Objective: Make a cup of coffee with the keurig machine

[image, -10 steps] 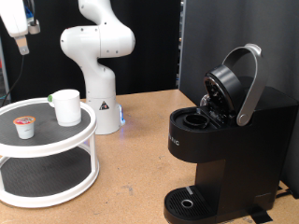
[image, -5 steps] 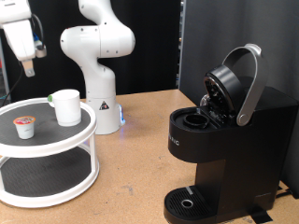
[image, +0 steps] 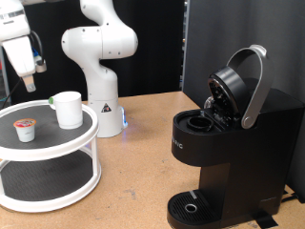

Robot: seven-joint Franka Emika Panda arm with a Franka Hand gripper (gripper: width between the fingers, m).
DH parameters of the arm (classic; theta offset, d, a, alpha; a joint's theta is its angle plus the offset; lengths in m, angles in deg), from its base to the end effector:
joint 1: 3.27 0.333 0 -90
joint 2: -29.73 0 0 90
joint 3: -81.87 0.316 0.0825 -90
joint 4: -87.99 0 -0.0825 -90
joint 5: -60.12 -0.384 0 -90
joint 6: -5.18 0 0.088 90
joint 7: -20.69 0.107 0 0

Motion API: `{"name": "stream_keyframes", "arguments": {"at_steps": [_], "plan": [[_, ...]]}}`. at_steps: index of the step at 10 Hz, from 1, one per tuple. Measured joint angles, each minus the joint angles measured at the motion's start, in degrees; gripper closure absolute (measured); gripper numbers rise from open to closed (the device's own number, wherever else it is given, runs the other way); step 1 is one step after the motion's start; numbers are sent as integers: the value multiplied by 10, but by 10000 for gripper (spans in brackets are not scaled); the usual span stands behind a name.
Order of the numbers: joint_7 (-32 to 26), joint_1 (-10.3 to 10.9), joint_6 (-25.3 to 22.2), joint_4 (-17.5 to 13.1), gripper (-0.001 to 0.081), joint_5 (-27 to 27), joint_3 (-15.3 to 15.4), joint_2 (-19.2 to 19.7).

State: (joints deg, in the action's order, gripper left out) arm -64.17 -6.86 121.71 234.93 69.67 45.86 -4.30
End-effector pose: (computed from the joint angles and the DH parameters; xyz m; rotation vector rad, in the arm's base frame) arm 0.2917 -0.2518 0.4230 -2.6837 -1.3927 -0.2316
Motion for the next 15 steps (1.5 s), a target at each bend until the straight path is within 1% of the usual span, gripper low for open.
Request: {"name": "stream_keyframes", "arguments": {"at_steps": [3,7,12,13,15], "plan": [[6,-1,42,21,1,1,-12,18],[-7,0,61,23,1,7,-21,54],[-19,0,131,29,1,6,-35,103],[-21,2,148,34,1,4,-36,111],[-29,8,163,43,1,-7,-38,119]]}}
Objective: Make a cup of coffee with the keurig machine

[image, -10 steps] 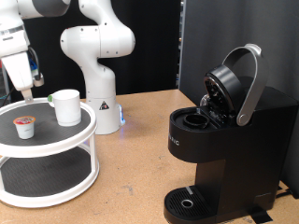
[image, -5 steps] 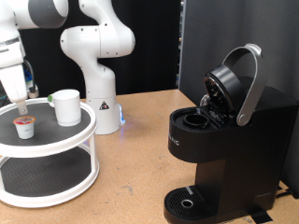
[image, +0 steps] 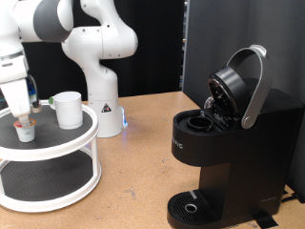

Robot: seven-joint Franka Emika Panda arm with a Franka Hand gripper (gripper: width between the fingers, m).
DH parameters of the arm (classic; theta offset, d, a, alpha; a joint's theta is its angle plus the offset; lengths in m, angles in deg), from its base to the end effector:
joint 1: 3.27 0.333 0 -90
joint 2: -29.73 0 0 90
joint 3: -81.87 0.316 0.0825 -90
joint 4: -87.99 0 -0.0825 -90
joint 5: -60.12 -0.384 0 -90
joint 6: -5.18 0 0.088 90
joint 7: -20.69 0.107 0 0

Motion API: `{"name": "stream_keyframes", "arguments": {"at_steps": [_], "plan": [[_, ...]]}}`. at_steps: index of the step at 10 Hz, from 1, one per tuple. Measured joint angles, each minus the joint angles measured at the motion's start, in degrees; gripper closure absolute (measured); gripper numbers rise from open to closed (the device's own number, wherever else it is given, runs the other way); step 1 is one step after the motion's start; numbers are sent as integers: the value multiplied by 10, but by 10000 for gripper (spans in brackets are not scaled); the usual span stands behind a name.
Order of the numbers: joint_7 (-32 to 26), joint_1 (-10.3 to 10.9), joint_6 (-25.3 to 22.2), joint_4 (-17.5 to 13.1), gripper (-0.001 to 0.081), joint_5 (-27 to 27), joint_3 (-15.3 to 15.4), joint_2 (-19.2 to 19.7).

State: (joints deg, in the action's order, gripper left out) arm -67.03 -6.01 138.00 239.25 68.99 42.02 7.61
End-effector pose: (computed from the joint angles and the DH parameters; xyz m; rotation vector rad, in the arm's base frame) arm 0.3043 -0.2665 0.3427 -2.7453 -1.3825 -0.1769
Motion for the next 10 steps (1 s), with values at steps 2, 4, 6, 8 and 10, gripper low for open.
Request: {"name": "stream_keyframes", "arguments": {"at_steps": [2,4,6,8,10], "plan": [[-8,3,0,8,1,-6,0,0],[-12,3,0,16,1,-6,0,0],[-12,3,8,24,1,-6,0,0],[-12,2,15,30,1,-6,0,0],[-12,2,15,31,1,-5,0,0]]}}
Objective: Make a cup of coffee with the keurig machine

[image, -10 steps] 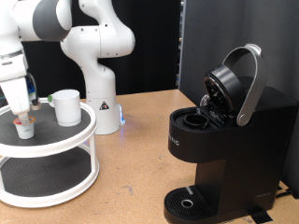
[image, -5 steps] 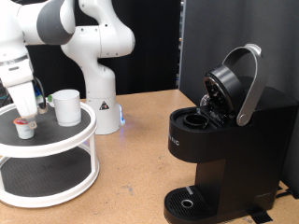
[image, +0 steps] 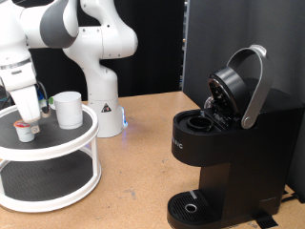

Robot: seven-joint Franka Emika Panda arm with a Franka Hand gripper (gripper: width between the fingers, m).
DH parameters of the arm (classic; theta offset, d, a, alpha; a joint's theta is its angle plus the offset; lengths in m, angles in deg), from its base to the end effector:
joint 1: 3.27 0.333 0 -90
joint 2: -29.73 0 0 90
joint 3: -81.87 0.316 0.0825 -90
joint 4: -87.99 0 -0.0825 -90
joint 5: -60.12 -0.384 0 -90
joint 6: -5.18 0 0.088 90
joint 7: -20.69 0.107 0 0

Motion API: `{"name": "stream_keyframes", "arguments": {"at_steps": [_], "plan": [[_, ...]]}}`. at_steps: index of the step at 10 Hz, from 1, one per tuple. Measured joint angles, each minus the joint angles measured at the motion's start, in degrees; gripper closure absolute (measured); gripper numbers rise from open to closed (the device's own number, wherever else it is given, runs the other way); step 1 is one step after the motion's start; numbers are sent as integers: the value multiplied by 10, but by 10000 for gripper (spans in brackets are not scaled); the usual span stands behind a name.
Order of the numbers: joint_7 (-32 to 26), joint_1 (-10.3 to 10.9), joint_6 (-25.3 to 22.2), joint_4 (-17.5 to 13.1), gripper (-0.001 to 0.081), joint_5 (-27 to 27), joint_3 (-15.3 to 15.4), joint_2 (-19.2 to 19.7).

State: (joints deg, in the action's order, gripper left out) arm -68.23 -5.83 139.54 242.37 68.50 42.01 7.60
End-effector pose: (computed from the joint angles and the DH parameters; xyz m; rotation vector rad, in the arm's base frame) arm 0.2974 -0.2518 0.3233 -2.7024 -1.4048 -0.1728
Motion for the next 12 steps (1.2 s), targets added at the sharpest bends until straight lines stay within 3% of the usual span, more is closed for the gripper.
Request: {"name": "stream_keyframes", "arguments": {"at_steps": [1,2,3,4,5,6,8,12], "plan": [[0,-1,0,0,1,1,0,0],[-1,-3,0,0,53,5,0,0],[-3,-5,-1,0,228,6,0,-1],[-7,-7,-4,0,228,7,0,-3],[-7,-8,-5,-1,411,7,0,-5],[-7,-8,-5,-2,411,7,0,-5],[-7,-9,-5,-3,724,7,0,-6],[-7,-9,-5,-3,801,7,0,-6]]}}
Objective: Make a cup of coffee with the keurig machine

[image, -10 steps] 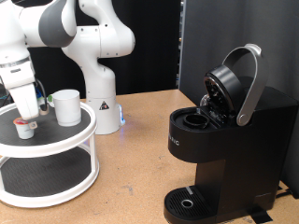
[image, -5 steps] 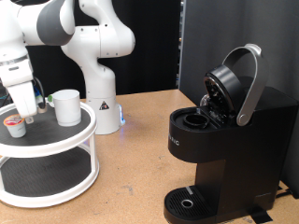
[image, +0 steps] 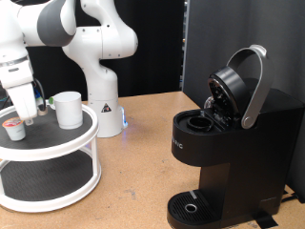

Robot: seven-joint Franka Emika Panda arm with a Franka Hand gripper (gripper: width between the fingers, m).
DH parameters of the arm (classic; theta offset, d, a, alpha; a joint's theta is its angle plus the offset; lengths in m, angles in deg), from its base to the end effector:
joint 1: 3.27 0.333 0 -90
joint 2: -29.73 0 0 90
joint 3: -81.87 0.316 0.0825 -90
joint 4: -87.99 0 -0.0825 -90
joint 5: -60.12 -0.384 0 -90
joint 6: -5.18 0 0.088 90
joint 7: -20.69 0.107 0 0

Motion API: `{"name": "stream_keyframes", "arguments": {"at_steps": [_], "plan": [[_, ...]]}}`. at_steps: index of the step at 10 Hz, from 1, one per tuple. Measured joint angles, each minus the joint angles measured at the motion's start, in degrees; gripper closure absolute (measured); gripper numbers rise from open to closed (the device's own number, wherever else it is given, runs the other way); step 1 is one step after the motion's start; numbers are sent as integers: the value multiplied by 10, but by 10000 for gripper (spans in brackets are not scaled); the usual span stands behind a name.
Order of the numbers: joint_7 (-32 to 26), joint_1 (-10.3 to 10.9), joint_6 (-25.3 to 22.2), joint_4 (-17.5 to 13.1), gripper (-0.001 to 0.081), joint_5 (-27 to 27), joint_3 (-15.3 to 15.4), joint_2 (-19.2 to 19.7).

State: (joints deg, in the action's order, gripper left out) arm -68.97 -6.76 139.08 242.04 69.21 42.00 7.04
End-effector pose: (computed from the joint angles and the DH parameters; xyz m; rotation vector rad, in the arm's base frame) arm 0.2936 -0.2579 0.3278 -2.7069 -1.4165 -0.1742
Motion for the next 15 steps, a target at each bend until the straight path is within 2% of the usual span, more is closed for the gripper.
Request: {"name": "stream_keyframes", "arguments": {"at_steps": [4,6,7,8,9,11,12,13,15], "plan": [[3,0,1,0,804,0,1,0],[5,0,2,0,540,0,2,-1],[6,0,3,0,540,0,2,-2],[6,0,3,1,357,0,3,-2],[6,0,3,1,357,0,3,-2],[6,0,0,1,56,0,5,-4],[5,0,-11,1,56,3,5,-9],[0,-2,-25,1,10,10,5,-16],[-14,-12,-56,0,2,32,4,-34]]}}
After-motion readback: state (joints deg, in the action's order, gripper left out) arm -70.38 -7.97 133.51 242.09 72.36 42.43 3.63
